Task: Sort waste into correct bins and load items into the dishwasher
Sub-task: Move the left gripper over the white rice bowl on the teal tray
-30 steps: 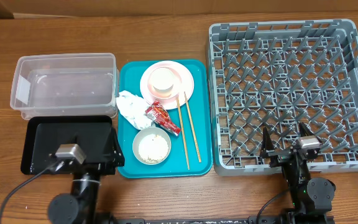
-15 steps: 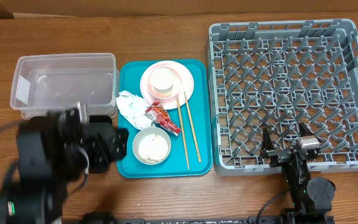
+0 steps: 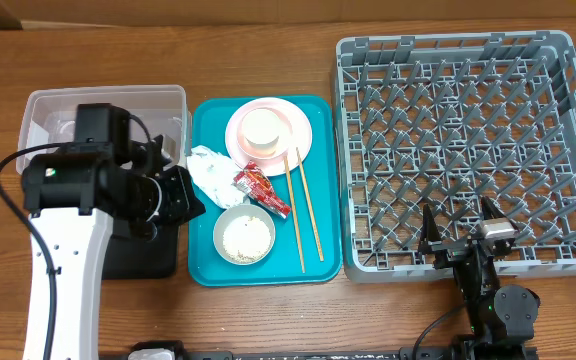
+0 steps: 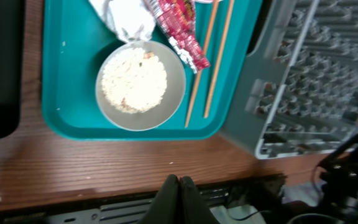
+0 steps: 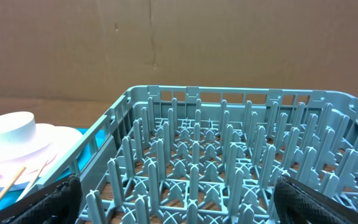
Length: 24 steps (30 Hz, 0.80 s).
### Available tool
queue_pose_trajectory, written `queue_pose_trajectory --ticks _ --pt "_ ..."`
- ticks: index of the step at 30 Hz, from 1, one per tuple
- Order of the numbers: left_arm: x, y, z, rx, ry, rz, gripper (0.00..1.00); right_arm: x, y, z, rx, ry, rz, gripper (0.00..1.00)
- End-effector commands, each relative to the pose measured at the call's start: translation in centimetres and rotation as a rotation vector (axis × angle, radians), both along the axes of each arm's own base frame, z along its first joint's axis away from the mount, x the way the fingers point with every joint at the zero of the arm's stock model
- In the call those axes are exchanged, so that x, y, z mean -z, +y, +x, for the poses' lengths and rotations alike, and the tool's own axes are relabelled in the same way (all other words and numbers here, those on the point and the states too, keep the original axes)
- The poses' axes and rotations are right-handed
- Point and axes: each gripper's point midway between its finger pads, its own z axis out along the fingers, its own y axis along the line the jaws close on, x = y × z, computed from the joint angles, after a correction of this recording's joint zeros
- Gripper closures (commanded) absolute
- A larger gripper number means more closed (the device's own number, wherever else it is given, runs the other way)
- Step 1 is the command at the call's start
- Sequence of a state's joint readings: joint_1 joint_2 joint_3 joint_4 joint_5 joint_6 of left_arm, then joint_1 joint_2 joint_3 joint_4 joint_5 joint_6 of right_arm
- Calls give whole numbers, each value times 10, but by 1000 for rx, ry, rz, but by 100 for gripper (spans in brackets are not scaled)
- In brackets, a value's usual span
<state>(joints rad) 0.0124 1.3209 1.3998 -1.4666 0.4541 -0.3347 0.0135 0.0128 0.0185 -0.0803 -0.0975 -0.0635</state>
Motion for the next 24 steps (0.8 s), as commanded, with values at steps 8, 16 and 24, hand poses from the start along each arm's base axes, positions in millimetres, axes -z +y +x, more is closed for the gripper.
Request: queue_pose_trajectory --ticks 8,16,24 --pt "11 -21 -14 174 -19 247 93 2 -1 0 2 -4 -4 0" --pt "39 -60 -17 272 -77 314 74 2 -1 0 2 -4 -4 0" --pt "70 -87 -17 313 -104 292 66 2 -1 0 2 -4 -4 0"
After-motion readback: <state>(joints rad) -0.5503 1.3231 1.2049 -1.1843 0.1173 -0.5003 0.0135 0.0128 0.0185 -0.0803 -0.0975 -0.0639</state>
